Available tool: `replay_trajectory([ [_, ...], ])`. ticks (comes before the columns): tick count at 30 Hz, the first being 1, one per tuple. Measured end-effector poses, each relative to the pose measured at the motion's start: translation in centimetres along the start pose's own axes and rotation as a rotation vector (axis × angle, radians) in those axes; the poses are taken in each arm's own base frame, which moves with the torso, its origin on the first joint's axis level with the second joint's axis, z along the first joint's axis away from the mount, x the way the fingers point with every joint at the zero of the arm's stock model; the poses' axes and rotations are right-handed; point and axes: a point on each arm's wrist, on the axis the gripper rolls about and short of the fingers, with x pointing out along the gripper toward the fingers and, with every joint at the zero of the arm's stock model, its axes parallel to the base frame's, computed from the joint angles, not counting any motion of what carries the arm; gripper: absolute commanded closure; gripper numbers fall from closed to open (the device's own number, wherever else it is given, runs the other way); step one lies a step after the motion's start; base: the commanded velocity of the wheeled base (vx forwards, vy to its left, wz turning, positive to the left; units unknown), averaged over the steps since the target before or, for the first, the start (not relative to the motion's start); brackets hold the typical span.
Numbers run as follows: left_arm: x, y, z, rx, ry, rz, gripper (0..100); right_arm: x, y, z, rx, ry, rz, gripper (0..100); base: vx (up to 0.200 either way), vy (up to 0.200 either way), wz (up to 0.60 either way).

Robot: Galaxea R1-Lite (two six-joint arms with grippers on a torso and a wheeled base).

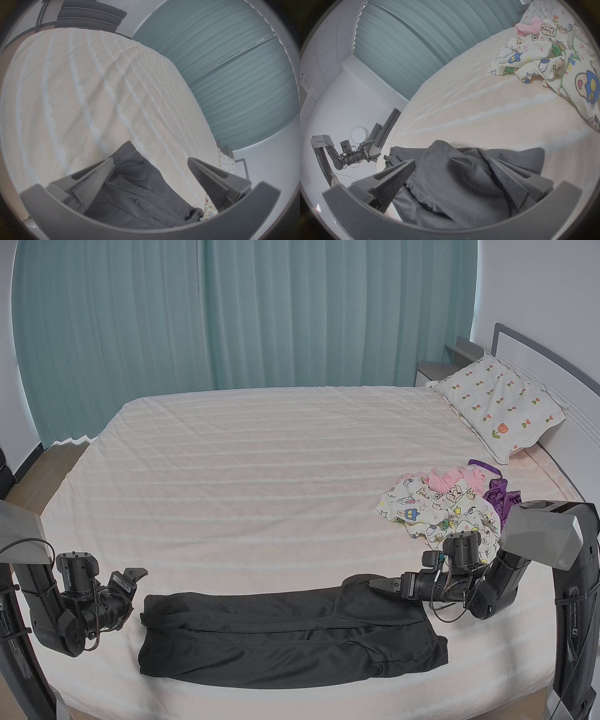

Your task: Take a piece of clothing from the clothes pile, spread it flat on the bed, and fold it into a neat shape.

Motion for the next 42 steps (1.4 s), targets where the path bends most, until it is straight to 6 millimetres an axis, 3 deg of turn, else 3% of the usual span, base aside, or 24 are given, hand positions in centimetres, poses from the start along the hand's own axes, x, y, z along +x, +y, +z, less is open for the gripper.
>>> replay_trajectory([
  [1,0.0,0.1,-0.1,0.000,0.002,0.003,0,0.1,0.0,0.0,-0.002,-0.001,-0.001,100,0.000,0.000,0.00],
  [18,-0.2,0.4,-0.4,0.000,0.016,0.019,0,0.1,-0.2,0.8,-0.011,-0.049,-0.048,100,0.000,0.000,0.00],
  [31,-0.2,0.5,-0.4,0.003,0.018,0.024,0,-3.3,1.3,2.3,-0.019,-0.077,0.005,100,0.000,0.000,0.00],
  [42,-0.2,0.6,-0.5,0.003,0.020,0.028,0,-4.9,0.9,2.2,-0.001,0.016,0.017,100,0.000,0.000,0.00],
])
